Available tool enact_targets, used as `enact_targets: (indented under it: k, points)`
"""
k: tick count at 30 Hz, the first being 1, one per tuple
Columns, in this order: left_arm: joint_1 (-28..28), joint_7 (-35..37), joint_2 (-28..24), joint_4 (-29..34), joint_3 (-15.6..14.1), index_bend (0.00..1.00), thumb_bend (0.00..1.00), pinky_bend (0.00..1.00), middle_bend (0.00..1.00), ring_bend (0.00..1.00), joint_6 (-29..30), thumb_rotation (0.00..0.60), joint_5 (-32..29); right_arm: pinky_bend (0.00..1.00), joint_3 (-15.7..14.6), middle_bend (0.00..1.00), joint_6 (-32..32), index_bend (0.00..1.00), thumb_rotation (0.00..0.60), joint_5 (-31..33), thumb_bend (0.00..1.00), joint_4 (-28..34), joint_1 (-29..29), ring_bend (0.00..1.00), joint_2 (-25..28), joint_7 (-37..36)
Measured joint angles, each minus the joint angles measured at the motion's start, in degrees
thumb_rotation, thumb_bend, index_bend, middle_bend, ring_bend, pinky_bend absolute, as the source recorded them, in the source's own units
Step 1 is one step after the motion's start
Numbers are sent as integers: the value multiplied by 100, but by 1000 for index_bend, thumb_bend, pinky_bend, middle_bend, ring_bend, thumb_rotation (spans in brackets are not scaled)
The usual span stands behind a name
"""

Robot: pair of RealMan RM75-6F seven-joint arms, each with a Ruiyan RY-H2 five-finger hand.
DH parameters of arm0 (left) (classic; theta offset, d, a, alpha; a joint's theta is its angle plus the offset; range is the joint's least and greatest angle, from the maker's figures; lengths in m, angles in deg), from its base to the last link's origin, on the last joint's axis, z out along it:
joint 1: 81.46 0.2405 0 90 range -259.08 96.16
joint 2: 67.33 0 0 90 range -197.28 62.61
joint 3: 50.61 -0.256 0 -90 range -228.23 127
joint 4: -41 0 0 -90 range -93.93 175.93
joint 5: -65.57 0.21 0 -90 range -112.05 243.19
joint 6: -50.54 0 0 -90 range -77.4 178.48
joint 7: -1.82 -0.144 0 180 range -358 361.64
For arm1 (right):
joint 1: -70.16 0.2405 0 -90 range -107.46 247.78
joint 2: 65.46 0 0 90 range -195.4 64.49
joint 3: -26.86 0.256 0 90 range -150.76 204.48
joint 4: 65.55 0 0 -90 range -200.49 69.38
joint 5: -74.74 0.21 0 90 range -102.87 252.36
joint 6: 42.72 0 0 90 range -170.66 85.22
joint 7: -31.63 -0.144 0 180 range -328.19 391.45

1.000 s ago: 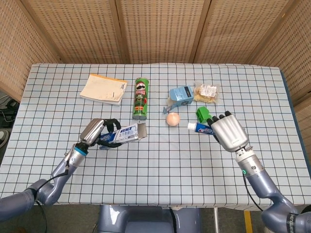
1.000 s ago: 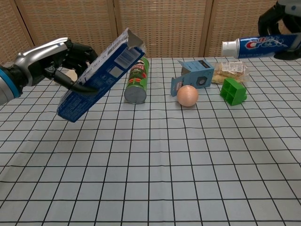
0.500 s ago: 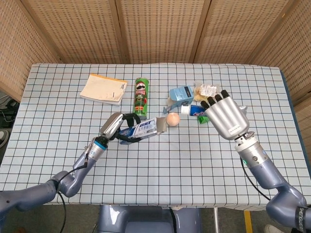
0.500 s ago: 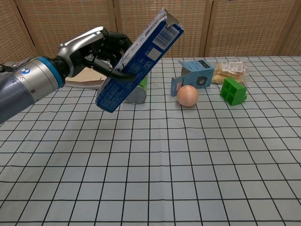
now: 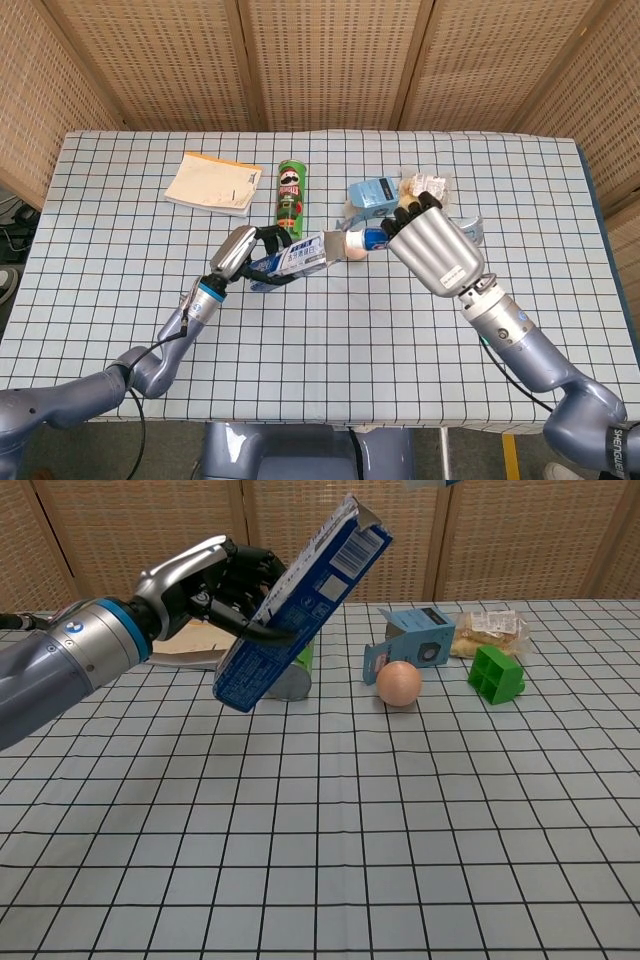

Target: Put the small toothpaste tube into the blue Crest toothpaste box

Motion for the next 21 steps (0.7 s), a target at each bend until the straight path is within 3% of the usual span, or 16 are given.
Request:
enact_targets:
  k: [21]
  points:
    - [-82, -48, -54, 103, -163, 623, 33, 549, 540, 574, 5, 600, -31, 587, -260, 685, 197, 671, 600, 112, 635, 54, 315, 677, -507, 1060]
